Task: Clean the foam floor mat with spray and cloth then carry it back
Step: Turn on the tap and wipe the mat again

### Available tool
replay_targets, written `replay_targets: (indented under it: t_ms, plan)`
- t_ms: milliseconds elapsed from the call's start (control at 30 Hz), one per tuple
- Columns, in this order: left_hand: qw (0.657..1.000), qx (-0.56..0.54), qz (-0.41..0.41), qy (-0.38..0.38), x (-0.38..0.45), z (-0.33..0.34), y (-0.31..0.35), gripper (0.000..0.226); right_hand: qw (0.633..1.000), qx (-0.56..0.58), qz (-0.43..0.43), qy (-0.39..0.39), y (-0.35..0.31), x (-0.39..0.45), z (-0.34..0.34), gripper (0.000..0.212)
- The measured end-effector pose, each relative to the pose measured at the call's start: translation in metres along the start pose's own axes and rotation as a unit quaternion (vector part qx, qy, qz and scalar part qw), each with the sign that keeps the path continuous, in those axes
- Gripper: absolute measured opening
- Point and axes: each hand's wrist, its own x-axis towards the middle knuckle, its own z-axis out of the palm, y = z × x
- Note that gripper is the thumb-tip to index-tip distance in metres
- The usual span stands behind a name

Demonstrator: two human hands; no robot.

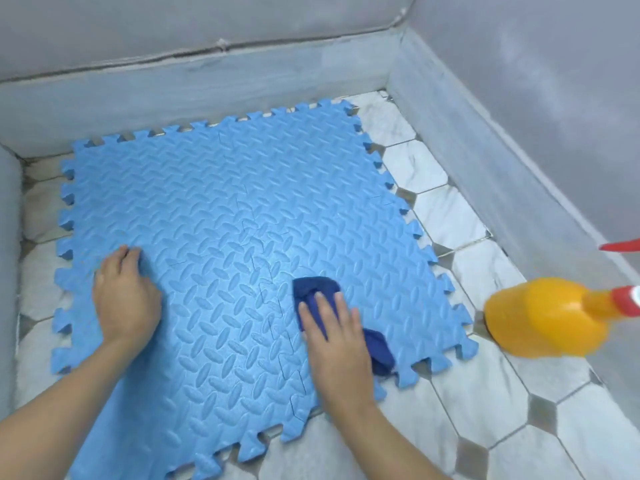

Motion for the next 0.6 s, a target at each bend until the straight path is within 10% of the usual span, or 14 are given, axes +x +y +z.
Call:
replay_targets:
  t_ms: [167, 400, 600]
  plan:
    - [0.99, 0.022, 0.116, -0.075, -0.043, 0.018, 0.059, 0.059, 0.989, -0.008, -0.14, -0.045, 0.006, 0.08, 0.002, 0.045]
    - [0.992, -0.004, 0.1, -0.078, -0.046, 0.017, 0.061, 0.064, 0.971, 0.052, 0.228, 0.052, 0.117, 0.16, -0.005, 0.044]
    - [0.988, -0.07, 0.118, -0.067, -0.044, 0.019, 0.059, 0.06, 0.978, 0.013, -0.2, -0.051, 0.028, 0.211, 0.03, 0.041]
